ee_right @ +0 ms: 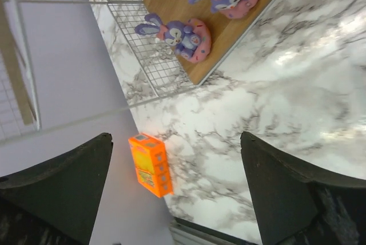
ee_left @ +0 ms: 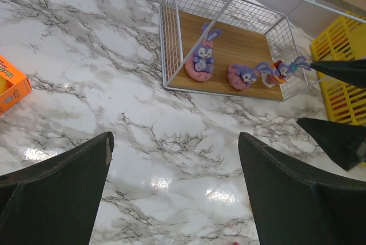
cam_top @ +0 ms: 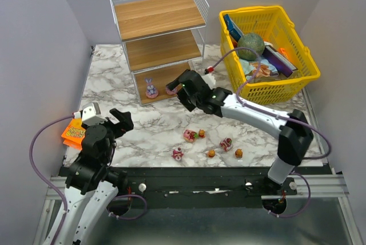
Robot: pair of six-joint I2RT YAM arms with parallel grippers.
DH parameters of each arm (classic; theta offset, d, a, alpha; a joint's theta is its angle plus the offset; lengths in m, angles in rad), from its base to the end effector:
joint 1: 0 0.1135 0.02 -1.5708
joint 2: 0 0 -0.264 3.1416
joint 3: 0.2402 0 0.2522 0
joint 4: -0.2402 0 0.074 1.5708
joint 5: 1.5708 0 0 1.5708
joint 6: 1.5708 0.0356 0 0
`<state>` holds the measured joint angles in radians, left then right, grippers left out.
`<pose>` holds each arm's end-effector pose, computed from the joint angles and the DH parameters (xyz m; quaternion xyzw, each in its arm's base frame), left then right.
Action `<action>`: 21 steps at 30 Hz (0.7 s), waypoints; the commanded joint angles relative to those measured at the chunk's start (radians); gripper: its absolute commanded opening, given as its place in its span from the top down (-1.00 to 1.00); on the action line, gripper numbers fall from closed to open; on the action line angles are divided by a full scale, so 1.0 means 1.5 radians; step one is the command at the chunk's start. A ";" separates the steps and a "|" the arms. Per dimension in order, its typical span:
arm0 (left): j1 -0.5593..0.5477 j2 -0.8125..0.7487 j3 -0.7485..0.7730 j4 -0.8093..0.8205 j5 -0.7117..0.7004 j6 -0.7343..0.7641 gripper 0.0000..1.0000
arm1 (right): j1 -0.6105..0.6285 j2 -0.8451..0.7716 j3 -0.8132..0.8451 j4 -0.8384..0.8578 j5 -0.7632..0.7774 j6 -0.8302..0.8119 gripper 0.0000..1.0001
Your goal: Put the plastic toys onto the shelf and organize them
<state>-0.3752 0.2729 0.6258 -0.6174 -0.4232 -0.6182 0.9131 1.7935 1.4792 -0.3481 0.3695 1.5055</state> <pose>0.0776 -0.0149 0.2978 -0.2208 0.7553 -0.1365 0.6018 0.2635 0.3201 0.2864 0.3349 0.8213 0.3450 0.3069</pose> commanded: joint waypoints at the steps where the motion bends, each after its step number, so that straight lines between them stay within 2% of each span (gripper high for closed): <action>1: -0.002 0.025 -0.005 0.027 0.033 0.012 -0.98 | -0.021 -0.121 -0.109 -0.034 0.060 -0.193 -1.00; 3: -0.002 0.040 -0.006 0.044 0.050 0.021 -0.98 | -0.036 -0.172 -0.129 -0.022 0.066 -0.261 -1.00; 4: -0.001 0.046 -0.005 0.052 0.081 0.025 -0.98 | -0.041 -0.184 -0.138 -0.007 0.053 -0.387 -1.00; 6: -0.002 0.070 -0.006 0.079 0.121 0.039 -0.98 | -0.044 -0.205 -0.136 0.001 0.035 -0.495 -1.00; 7: -0.002 0.081 -0.004 0.086 0.138 0.043 -0.98 | -0.045 -0.208 -0.134 -0.003 0.027 -0.583 -1.00; 10: -0.002 0.120 0.002 0.108 0.191 0.047 -0.98 | -0.045 -0.221 -0.133 -0.049 -0.018 -0.700 -0.99; 14: -0.002 0.161 0.009 0.119 0.223 0.051 -0.98 | -0.045 -0.272 -0.192 -0.070 -0.119 -0.772 -0.97; 17: -0.002 0.187 0.009 0.124 0.223 0.048 -0.98 | -0.044 -0.310 -0.267 -0.031 -0.242 -0.845 -0.92; 21: -0.002 0.207 0.004 0.142 0.230 0.048 -0.97 | -0.042 -0.336 -0.344 0.011 -0.339 -0.873 -0.86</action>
<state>-0.3752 0.5671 0.6258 -0.4549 -0.1219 -0.5610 0.8398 1.3315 1.0538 -0.3828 0.0937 0.3397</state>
